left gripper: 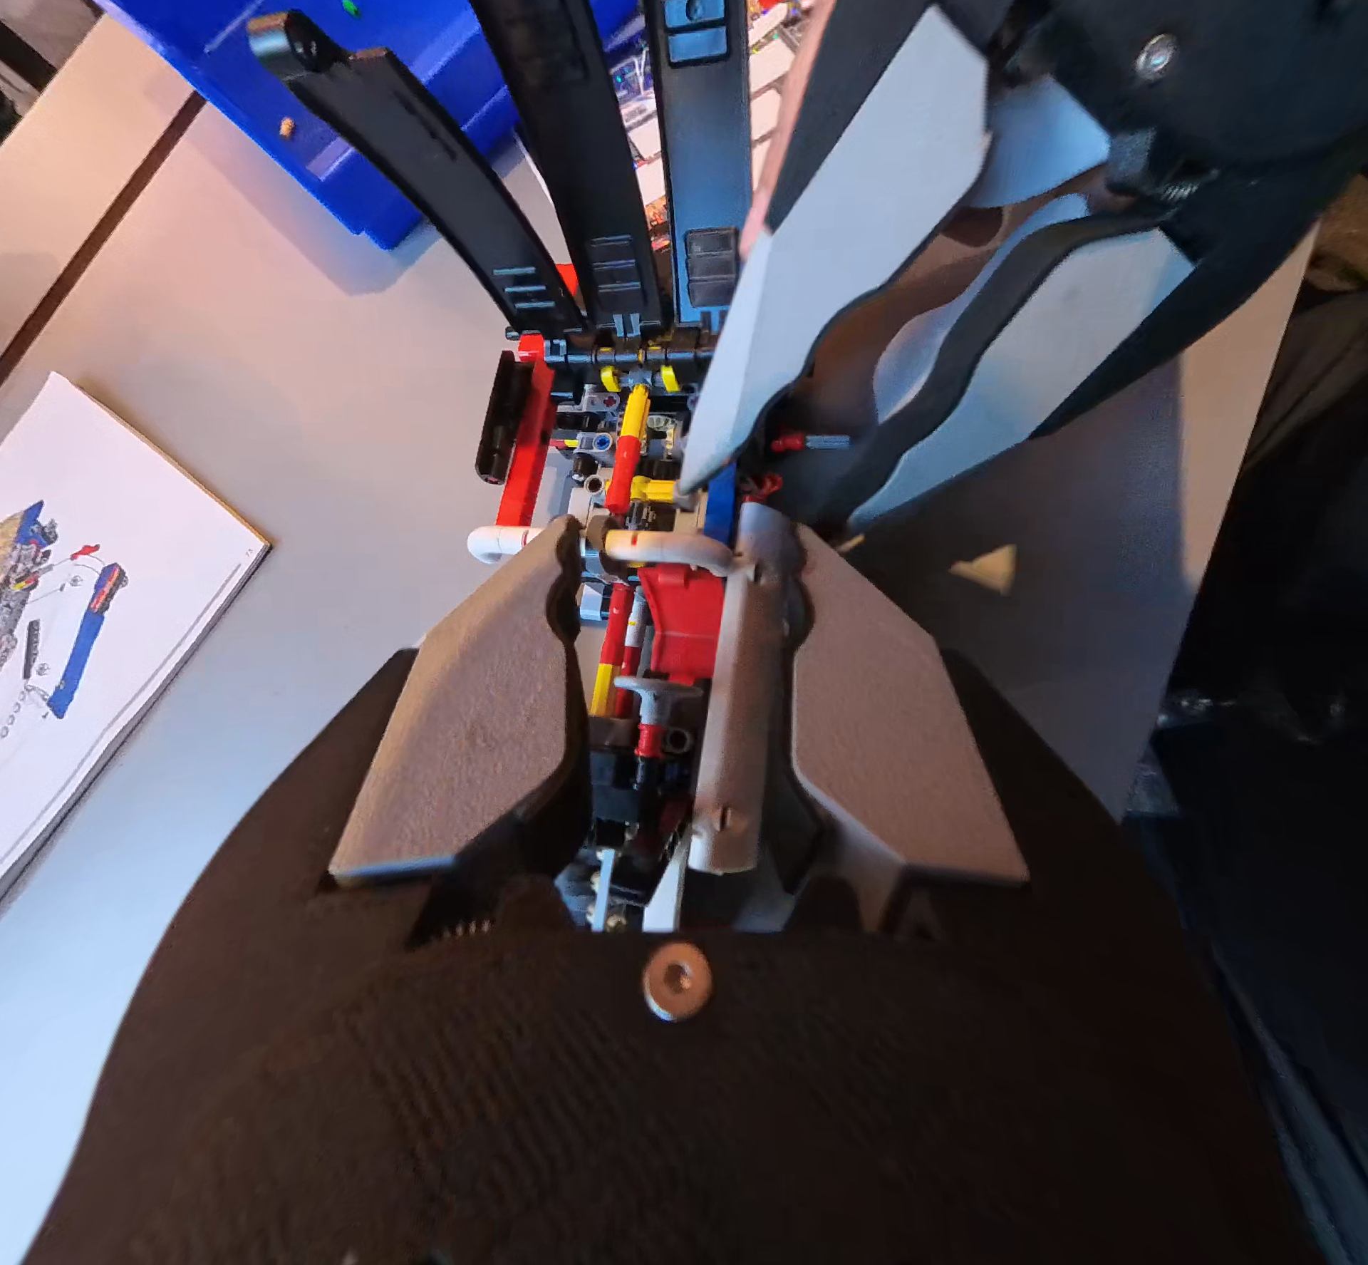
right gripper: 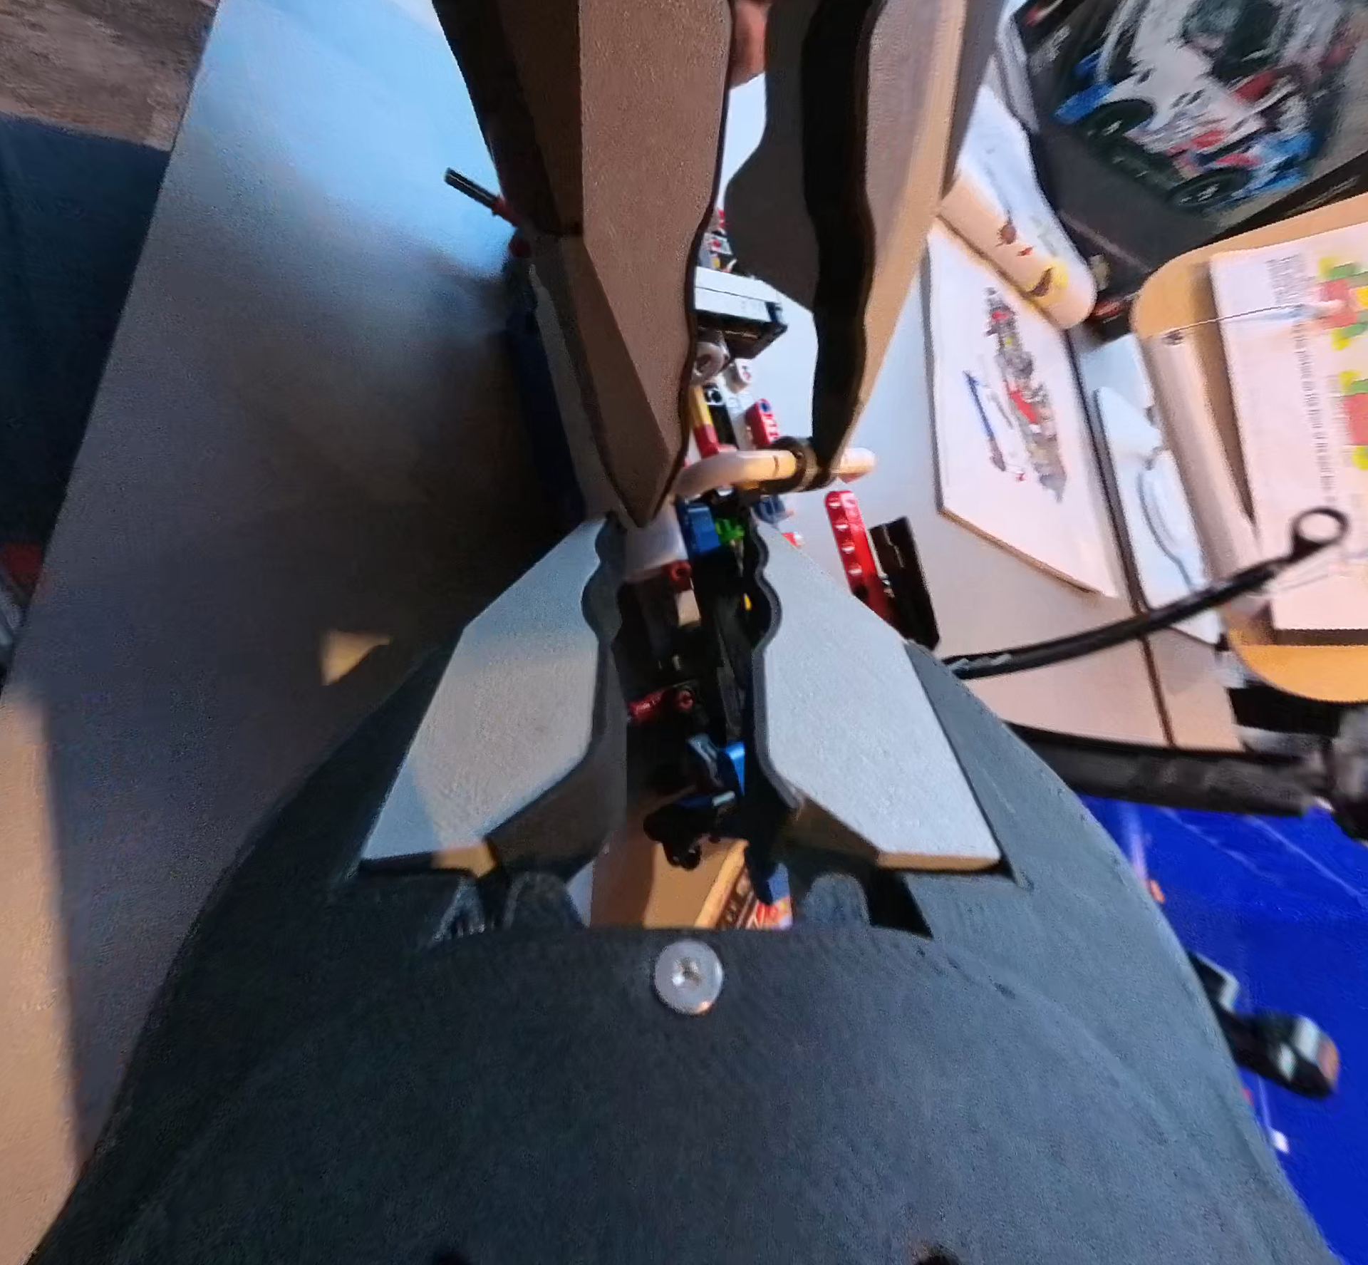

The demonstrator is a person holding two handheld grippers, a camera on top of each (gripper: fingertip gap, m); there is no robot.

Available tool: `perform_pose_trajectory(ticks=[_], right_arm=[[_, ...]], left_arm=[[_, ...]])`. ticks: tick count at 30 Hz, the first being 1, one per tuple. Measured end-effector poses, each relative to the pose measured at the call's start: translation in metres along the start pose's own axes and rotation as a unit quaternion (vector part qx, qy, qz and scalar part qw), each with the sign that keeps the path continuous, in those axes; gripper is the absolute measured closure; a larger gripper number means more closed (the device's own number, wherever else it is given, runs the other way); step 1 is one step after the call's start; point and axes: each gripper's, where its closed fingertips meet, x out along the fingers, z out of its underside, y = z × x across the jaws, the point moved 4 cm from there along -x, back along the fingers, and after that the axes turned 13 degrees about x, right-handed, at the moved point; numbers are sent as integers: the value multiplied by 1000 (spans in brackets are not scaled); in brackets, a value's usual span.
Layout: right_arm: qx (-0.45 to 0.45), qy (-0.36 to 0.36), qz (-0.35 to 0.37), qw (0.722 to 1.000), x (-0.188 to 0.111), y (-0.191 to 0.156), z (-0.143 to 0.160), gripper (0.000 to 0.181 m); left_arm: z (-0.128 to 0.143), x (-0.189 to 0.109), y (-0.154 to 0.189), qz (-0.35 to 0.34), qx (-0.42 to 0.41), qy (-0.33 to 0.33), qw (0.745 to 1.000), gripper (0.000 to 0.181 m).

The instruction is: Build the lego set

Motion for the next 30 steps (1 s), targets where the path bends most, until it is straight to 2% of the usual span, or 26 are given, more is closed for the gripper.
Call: perform_pose_trajectory(ticks=[4,9,12,17,23,30], right_arm=[[21,25,-16,999,-13,-1,0,150],[20,13,10,1000,-19,15,4,154],[-12,-10,8,1000,-15,14,10,168],[-86,-7,54,995,-18,9,12,172],[-156,10,109,982,-21,4,13,174],[-166,26,127,978,-27,-2,13,174]], left_arm=[[10,-4,4,-9,-13,-14,1000,129],[12,-15,3,-7,-14,-27,1000,131],[12,-13,6,12,-12,-39,999,136],[20,-4,16,16,9,-78,997,137],[18,1,24,30,10,-87,996,154],[16,-2,34,51,11,-93,994,168]])
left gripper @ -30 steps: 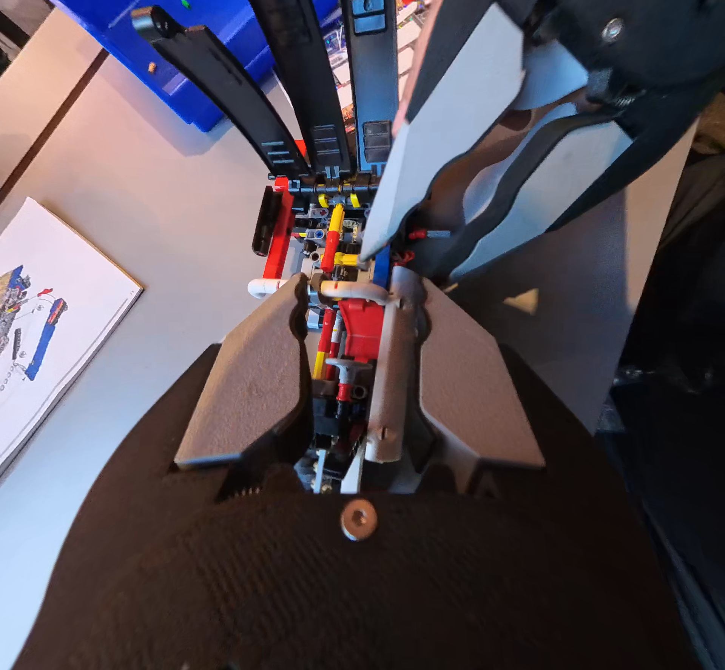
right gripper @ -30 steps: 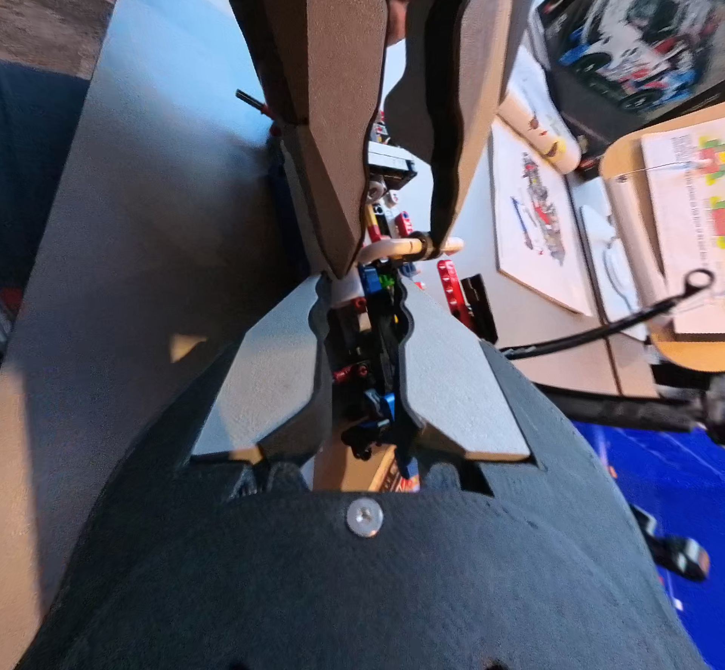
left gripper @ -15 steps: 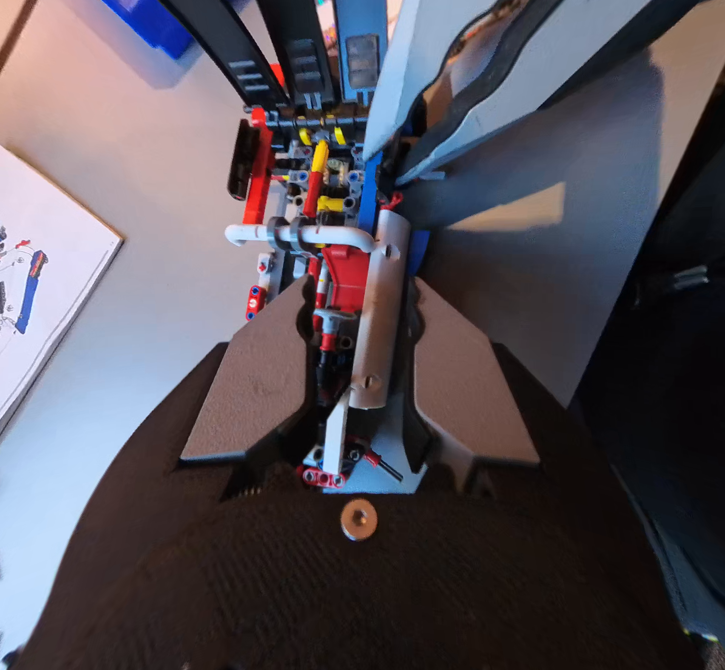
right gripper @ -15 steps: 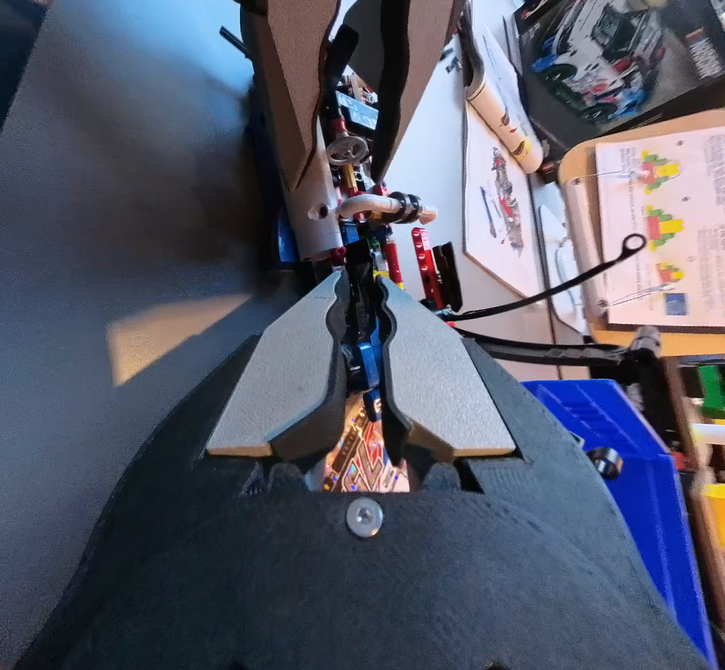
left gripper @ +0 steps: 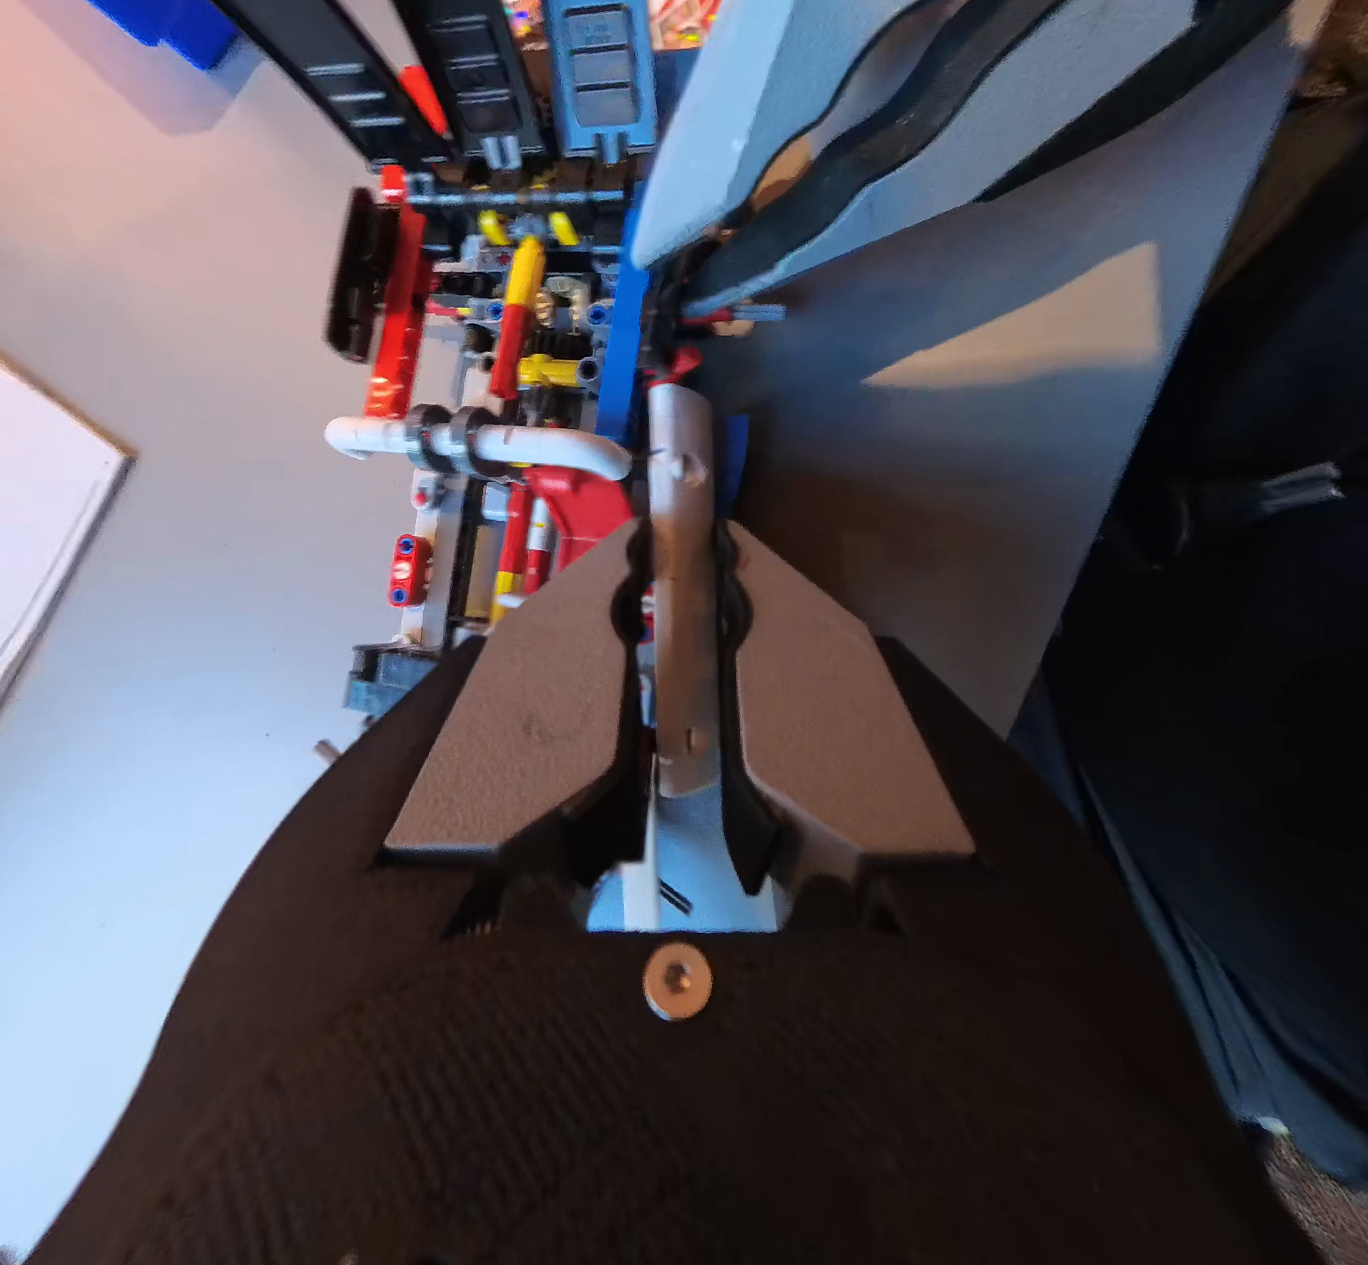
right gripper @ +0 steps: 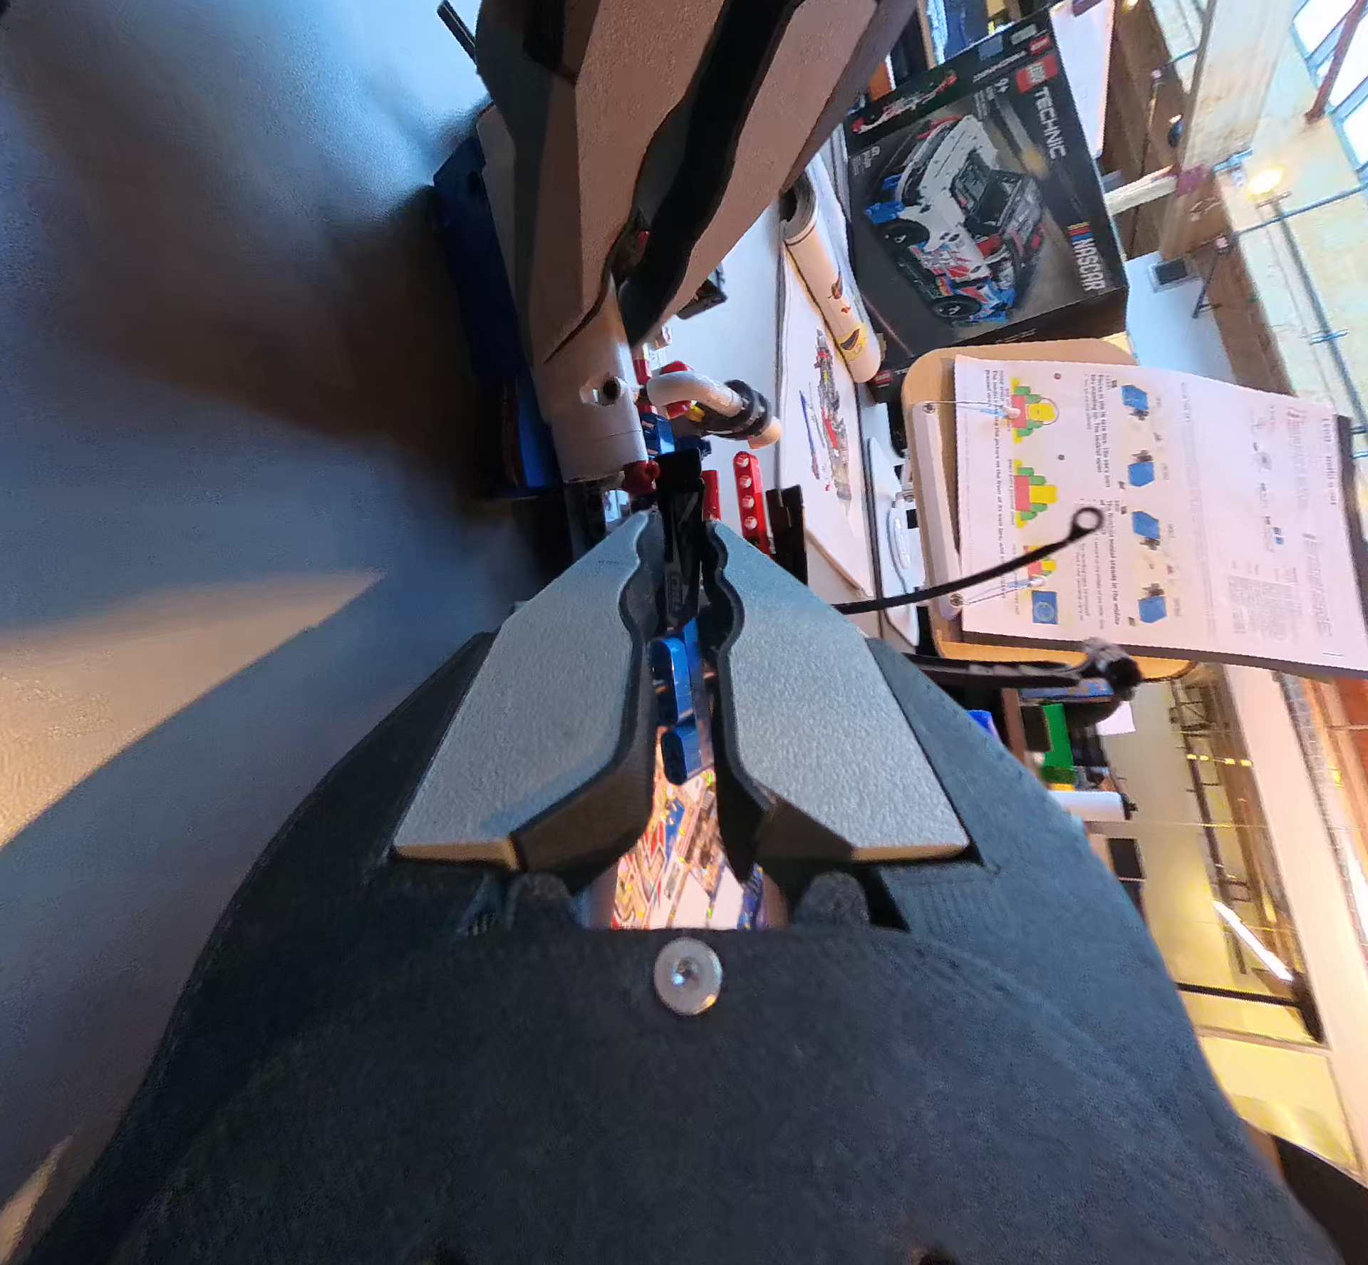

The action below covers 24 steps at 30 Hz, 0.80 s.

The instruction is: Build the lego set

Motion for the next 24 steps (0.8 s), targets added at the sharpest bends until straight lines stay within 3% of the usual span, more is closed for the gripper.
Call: perform_pose_trajectory(ticks=[10,13,24], right_arm=[[35,25,-19,999,-9,1,-3,176],[72,29,-44,996,-7,3,-6,168],[122,20,-59,991,-11,10,6,165]], left_arm=[[1,0,1,3,10,4,1000,168],[2,-1,0,10,18,8,1000,168],[-1,-1,3,-54,134,-9,989,164]])
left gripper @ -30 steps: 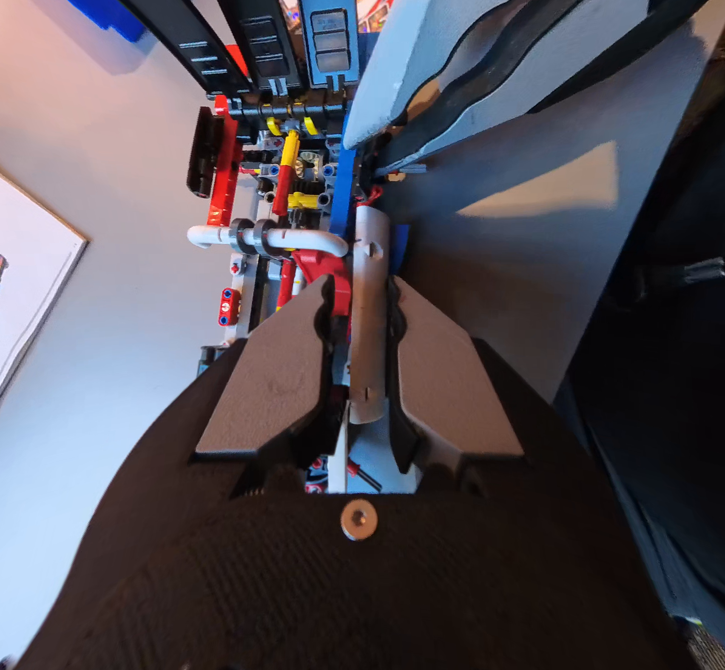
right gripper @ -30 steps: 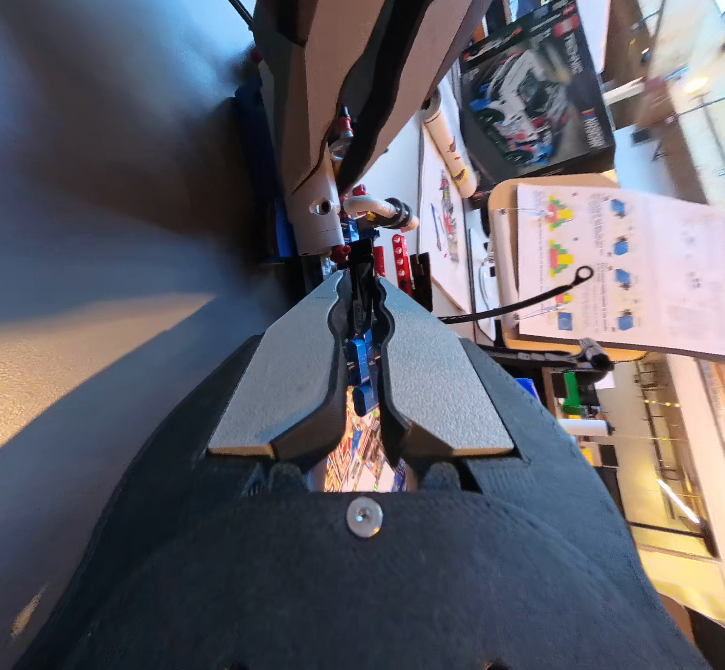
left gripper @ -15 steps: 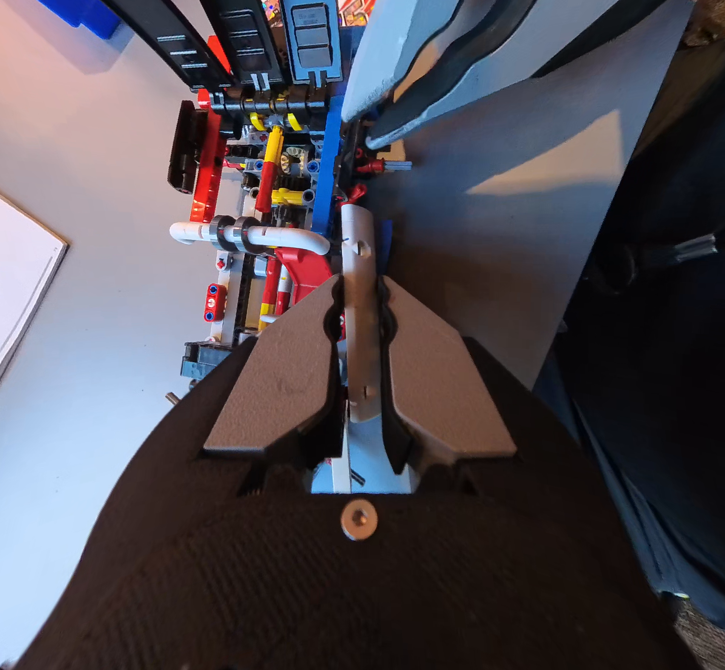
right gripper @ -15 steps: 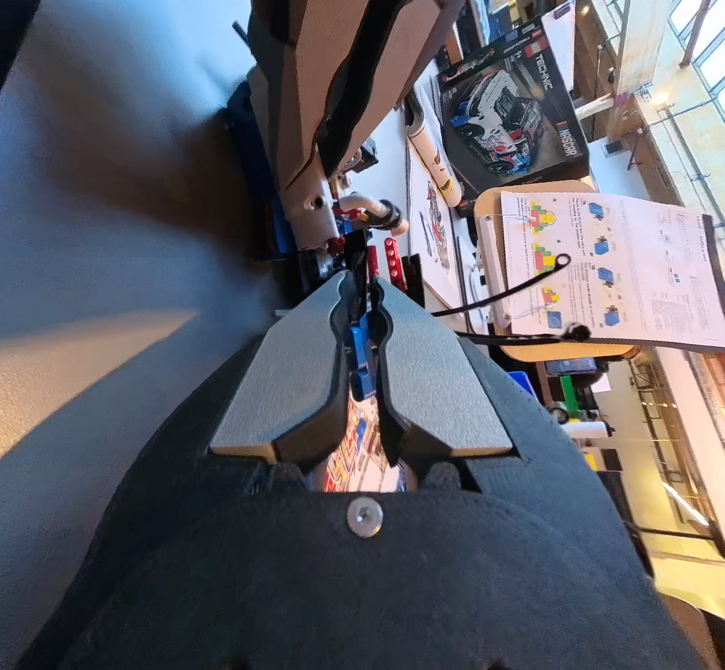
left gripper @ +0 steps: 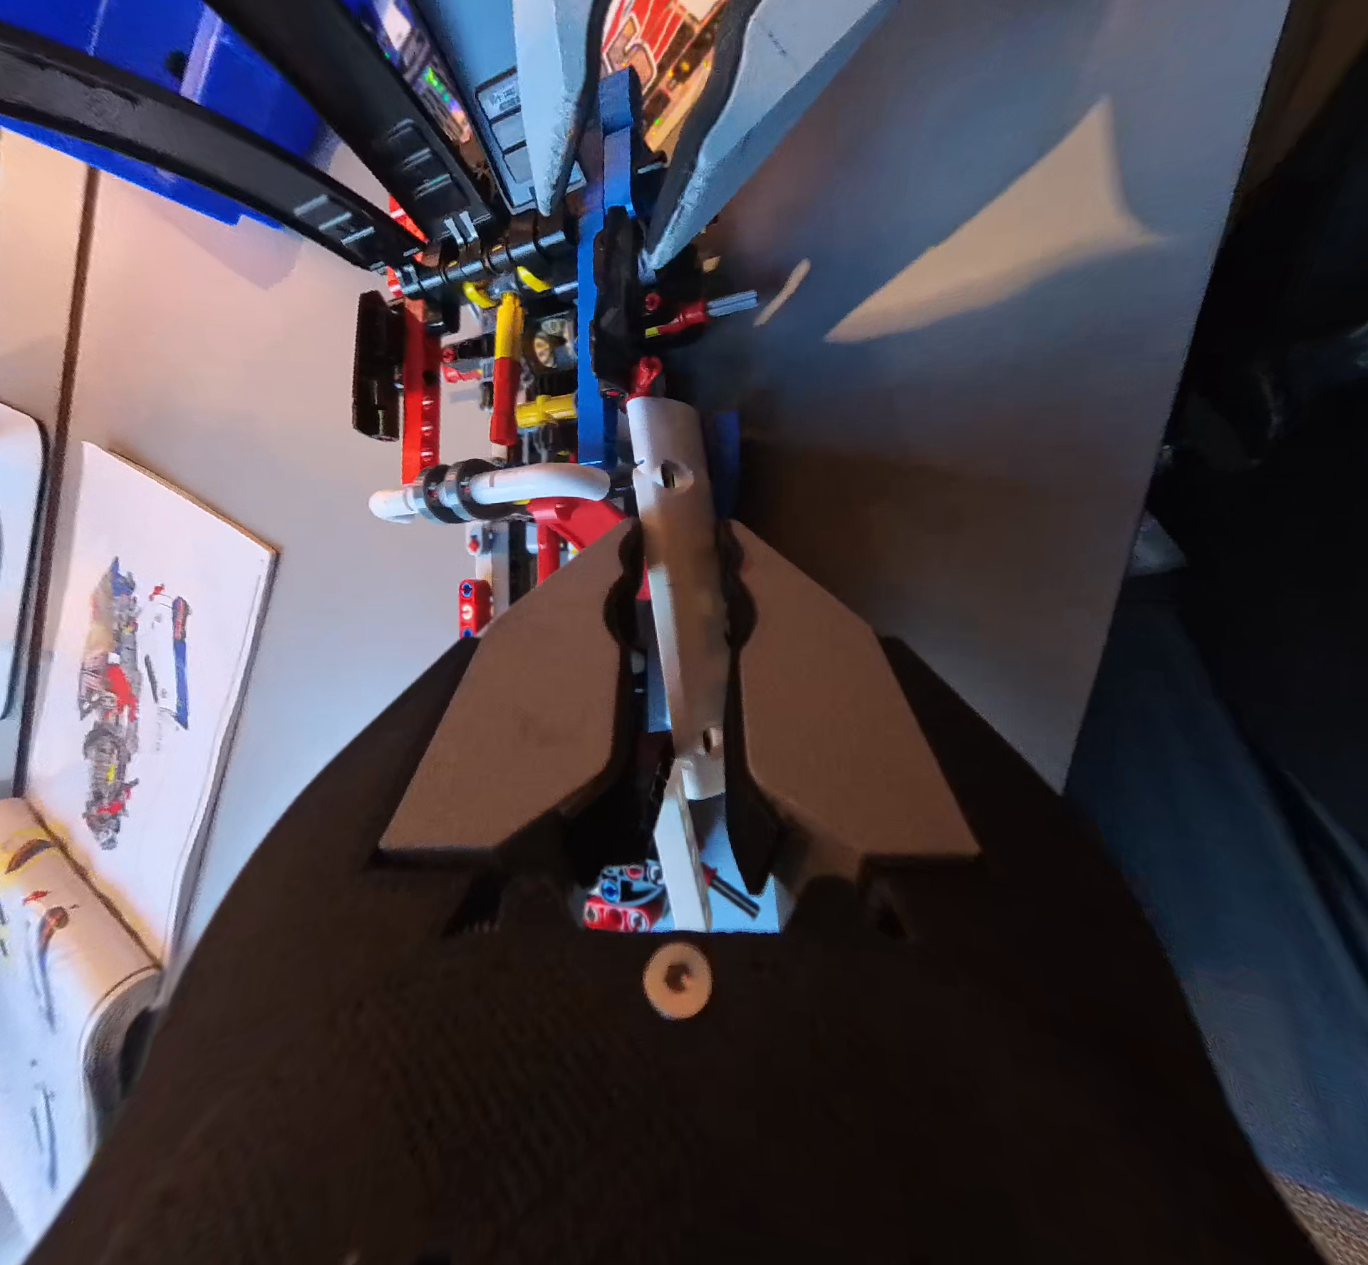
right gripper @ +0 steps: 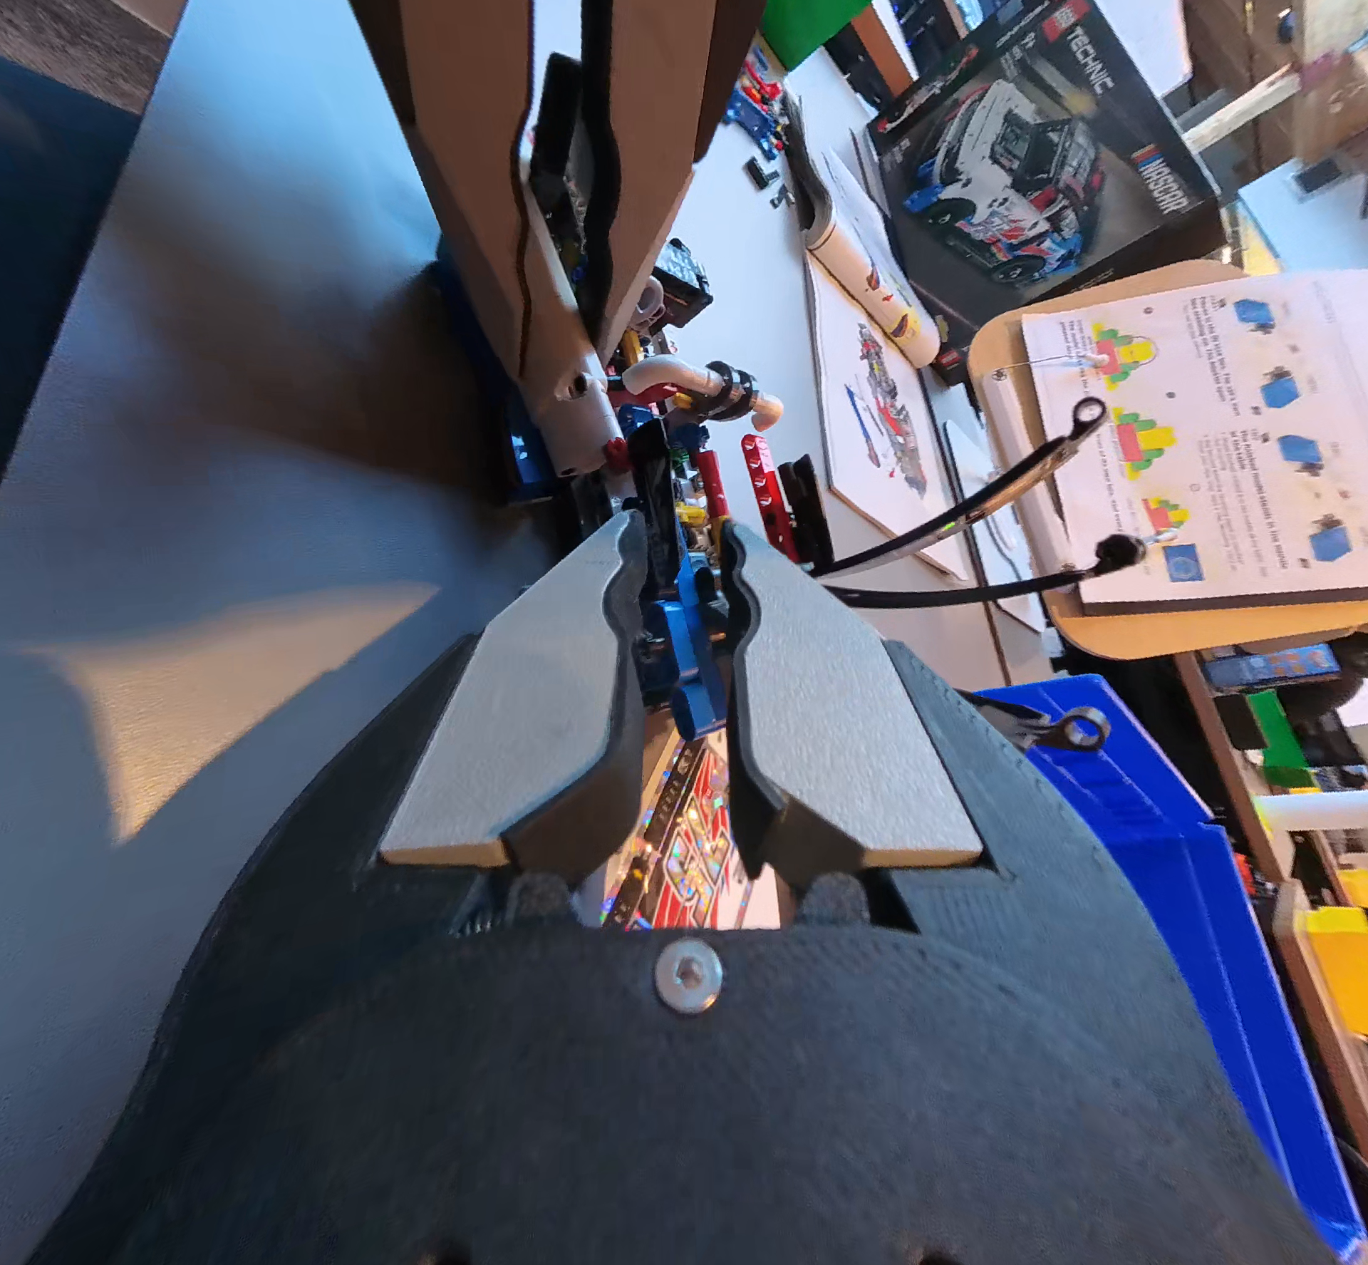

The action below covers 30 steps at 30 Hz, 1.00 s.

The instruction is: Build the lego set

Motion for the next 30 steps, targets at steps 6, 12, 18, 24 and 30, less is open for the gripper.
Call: perform_pose_trajectory(ticks=[6,12,18,24,30], right_arm=[[26,0,-9,1000,-1,3,2,165],[43,12,-26,999,-1,2,-5,166],[87,12,-47,995,0,-2,-6,167],[138,8,-62,988,-1,-1,-6,165],[169,11,-95,981,-3,-7,-12,160]], left_arm=[[2,0,-1,24,-42,24,999,165],[4,-1,-3,83,-98,72,989,168],[4,-5,-1,129,-133,115,976,175],[0,-3,1,127,-131,118,976,176],[-2,-1,-2,147,-101,124,976,176]])
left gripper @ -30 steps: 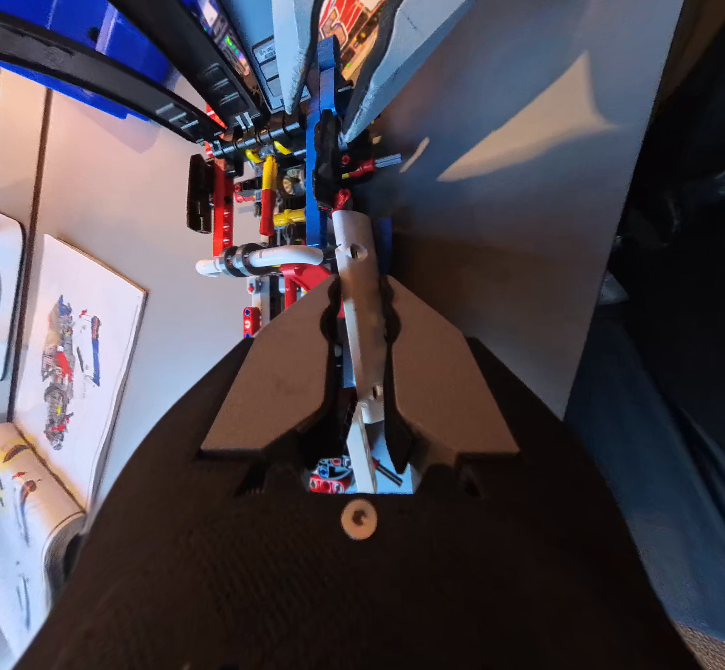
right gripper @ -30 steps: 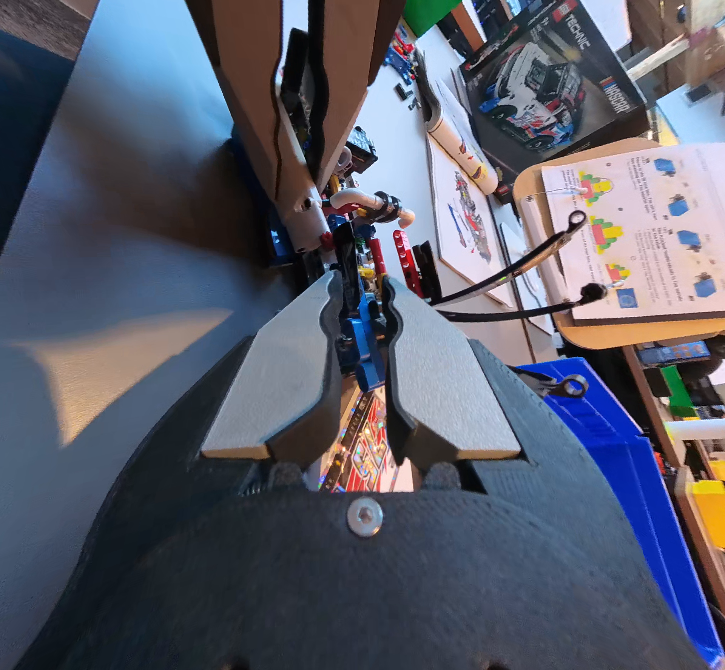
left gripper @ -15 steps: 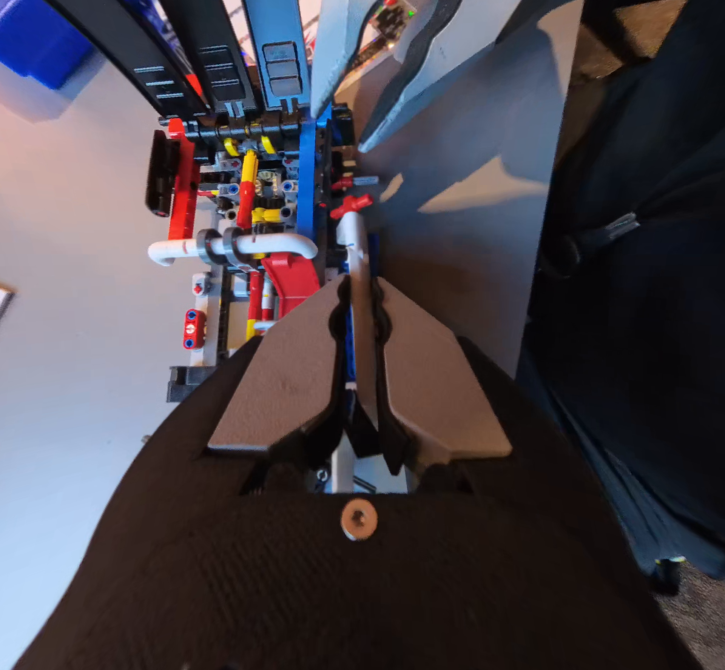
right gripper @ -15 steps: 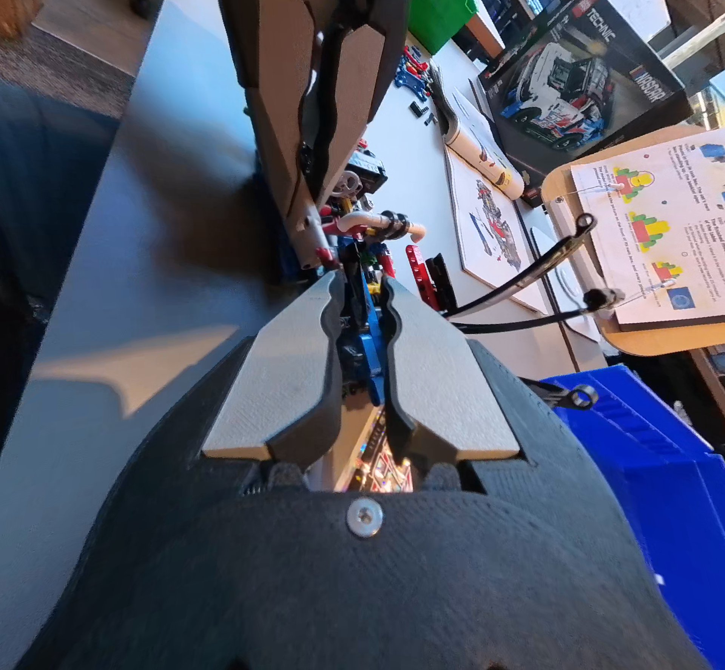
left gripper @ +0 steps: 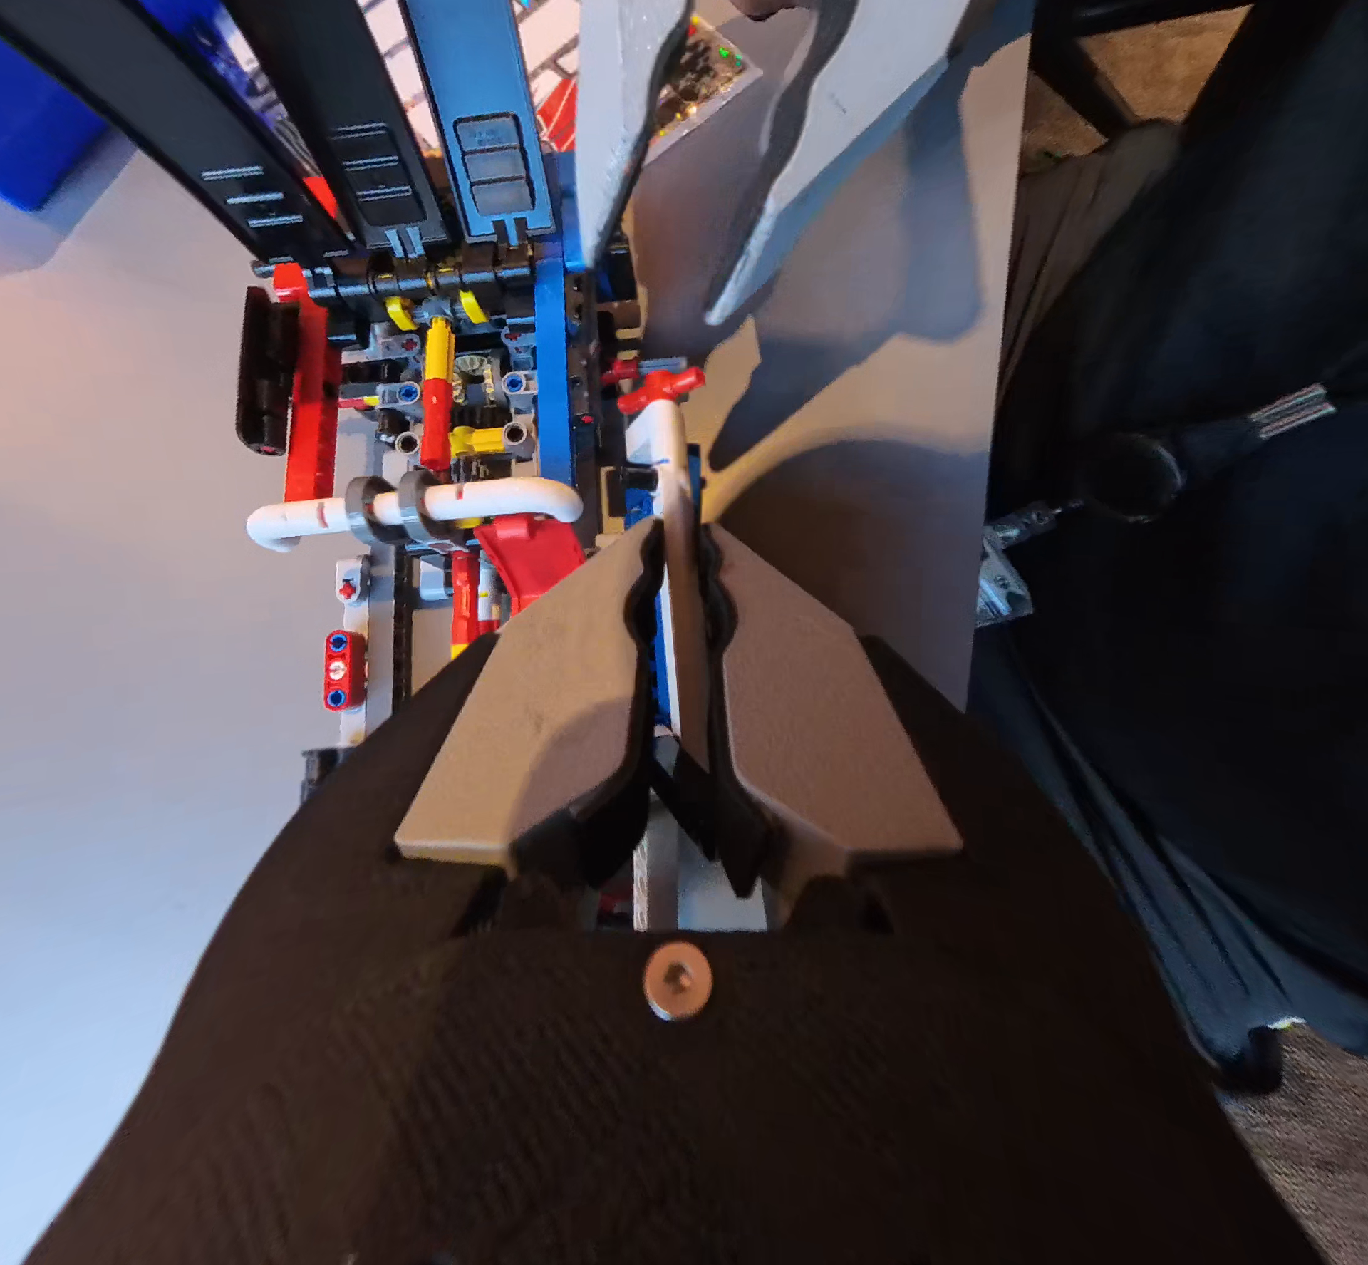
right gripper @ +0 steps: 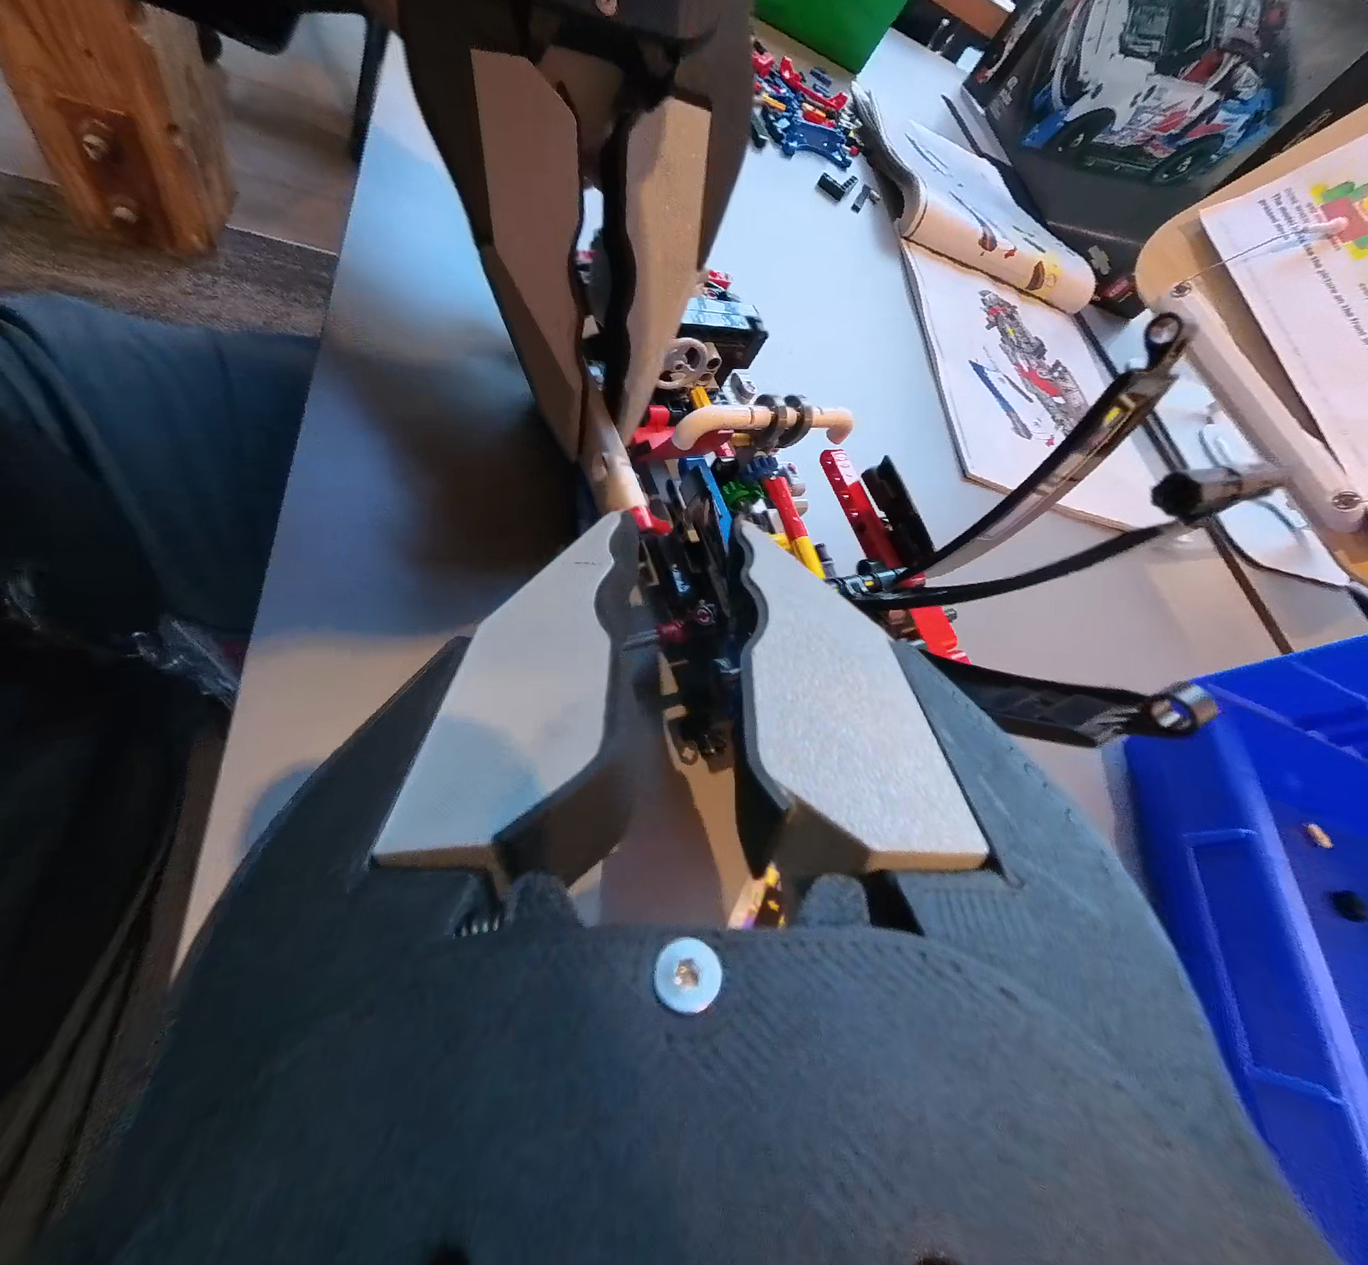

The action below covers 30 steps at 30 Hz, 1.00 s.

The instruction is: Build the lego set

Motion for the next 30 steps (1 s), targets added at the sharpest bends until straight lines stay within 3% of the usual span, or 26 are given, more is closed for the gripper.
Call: perform_pose_trajectory(ticks=[3,6,13,18,24,26,30], right_arm=[[38,-16,-4,999,1,1,-1,173],[136,-40,-29,990,-1,-1,4,175],[424,-47,-181,886,7,-23,7,160],[495,-25,-187,848,12,-19,10,165],[492,-28,-184,850,16,-20,15,169],[463,-19,-179,868,16,-21,14,170],[329,-8,-129,935,15,-26,11,178]], left_arm=[[2,-3,-2,7,-8,8,1000,176],[0,-8,2,-15,15,3,1000,176],[-2,-6,11,-53,68,-33,996,177],[-5,-6,15,-63,97,-37,993,177],[-1,-5,16,-55,81,-41,994,177],[-1,-5,16,-29,34,-16,999,177],[-1,-8,16,30,-56,30,998,177]])
